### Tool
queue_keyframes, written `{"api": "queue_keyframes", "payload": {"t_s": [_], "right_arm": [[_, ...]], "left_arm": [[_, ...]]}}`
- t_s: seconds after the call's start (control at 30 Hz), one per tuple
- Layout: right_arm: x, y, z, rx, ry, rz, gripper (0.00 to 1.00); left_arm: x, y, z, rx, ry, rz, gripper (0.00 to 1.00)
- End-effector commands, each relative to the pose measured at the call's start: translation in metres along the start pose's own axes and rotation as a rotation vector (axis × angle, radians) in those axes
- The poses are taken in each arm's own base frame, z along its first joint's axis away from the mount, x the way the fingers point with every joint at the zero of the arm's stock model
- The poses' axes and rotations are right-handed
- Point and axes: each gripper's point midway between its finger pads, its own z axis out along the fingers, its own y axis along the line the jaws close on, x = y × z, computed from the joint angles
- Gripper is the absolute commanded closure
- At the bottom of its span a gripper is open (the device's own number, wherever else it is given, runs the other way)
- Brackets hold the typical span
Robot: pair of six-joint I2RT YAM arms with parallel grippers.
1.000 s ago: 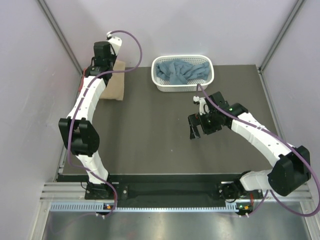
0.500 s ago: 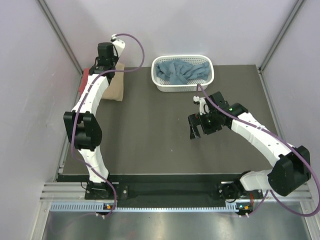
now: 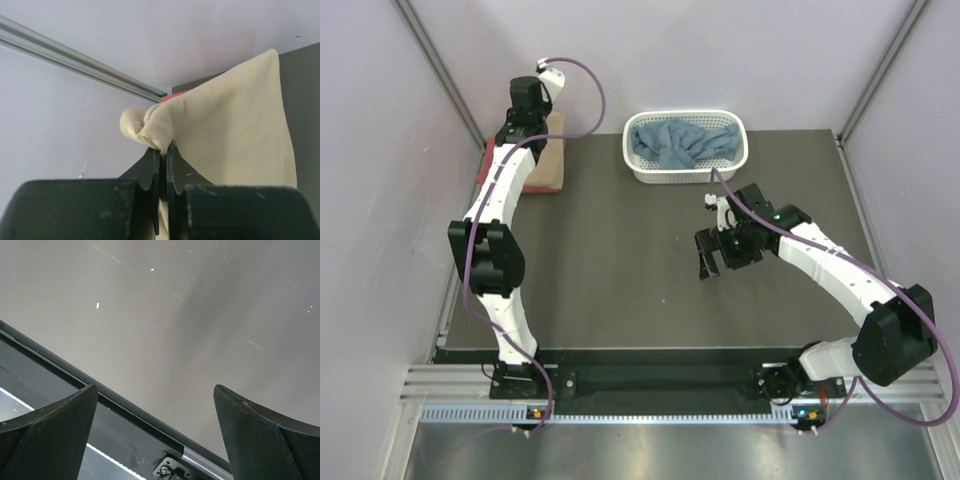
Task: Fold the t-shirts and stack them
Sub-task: Neatly place the folded tshirt to the corner
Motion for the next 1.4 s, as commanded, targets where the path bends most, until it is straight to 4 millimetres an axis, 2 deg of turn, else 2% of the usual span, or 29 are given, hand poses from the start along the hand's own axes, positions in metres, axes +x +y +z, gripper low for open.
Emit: {"api": "queue_keyframes", "payload": {"t_s": [0.0, 0.33, 0.53, 0.63, 1.0, 1.03, 1.23, 1.33, 1.37], "right_arm": [[-0.019, 0.003, -0.008, -0.014, -0.060, -0.008, 0.00], [-0.016, -0.001, -0.005, -0.010, -0.045, 0.001, 0.00], [-0.017, 0.000, -0.002, -0.013, -0.037, 0.002, 0.00], [-0.017, -0.001, 0.000, -0.012, -0.030, 0.006, 0.00], [-0.011, -0.011, 0.011, -0.001, 0.013, 0.042, 0.00], [-0.011, -0.012, 0.011, 0.000, 0.016, 0.043, 0.00], [-0.014, -0.016, 0.019, -0.005, 0.035, 0.067, 0.00], [-0.016, -0.015, 0.022, -0.019, 0.042, 0.078, 0.00], [-0.017, -0.014, 0.023, -0.026, 0.045, 0.080, 0.00]], "left_arm": [[-0.029, 0.030, 0.003, -0.091, -0.097, -0.026, 1.00], [-0.014, 0.023, 0.018, -0.083, -0.068, 0.013, 1.00], [-0.006, 0.033, 0.025, -0.099, -0.067, 0.019, 1.00], [0.002, 0.033, 0.033, -0.095, -0.060, 0.019, 1.00], [0.022, 0.007, 0.079, -0.069, -0.057, 0.041, 1.00], [0.031, 0.020, 0.084, -0.088, -0.046, 0.029, 1.00], [0.025, 0.014, 0.100, -0.082, -0.081, -0.027, 1.00], [0.009, 0.020, 0.090, -0.088, -0.117, -0.066, 1.00], [0.013, 0.015, 0.087, -0.083, -0.116, -0.049, 1.00]]}}
